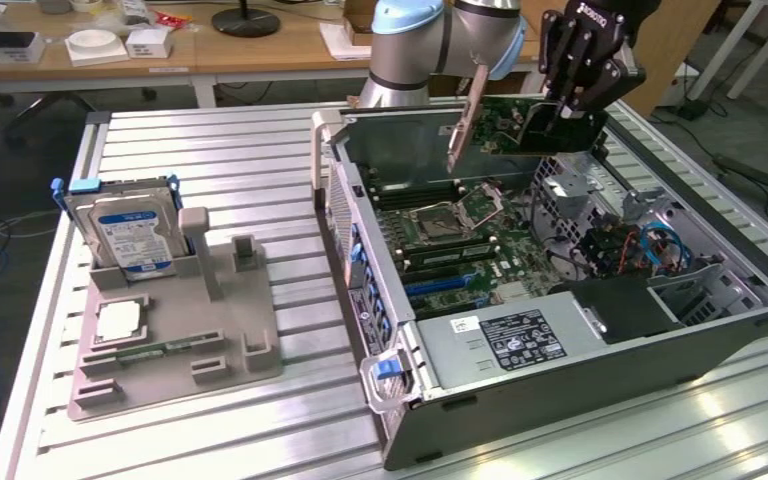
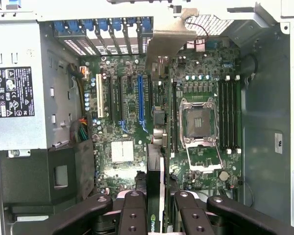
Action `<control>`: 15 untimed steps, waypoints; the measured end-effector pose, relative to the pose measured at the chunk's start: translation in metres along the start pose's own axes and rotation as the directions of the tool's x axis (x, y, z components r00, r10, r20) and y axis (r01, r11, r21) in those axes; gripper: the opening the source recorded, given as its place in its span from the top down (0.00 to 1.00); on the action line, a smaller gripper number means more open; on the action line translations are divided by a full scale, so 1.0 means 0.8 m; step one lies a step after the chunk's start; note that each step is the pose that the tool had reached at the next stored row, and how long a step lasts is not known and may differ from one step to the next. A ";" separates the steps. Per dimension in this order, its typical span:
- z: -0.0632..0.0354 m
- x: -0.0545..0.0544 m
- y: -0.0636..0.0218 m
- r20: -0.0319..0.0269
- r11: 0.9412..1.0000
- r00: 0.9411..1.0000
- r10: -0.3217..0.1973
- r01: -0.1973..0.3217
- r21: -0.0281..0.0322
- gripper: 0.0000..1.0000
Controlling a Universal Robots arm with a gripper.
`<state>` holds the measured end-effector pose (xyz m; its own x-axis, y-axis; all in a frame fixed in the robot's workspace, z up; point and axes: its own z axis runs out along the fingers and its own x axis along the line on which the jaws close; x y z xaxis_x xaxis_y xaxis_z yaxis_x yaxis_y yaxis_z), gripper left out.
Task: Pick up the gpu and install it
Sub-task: 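Insert the gpu into the slot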
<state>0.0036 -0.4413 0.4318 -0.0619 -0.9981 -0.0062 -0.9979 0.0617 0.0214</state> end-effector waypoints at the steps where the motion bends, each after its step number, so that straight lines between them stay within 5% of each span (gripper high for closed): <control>1: 0.000 0.000 0.000 0.000 1.000 1.000 0.000 0.000 0.000 0.74; 15: 0.007 0.000 0.001 0.000 1.000 1.000 -0.024 0.024 0.002 0.74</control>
<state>0.0030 -0.4414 0.4263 -0.0378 -0.9993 -0.0069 -0.9991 0.0377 0.0188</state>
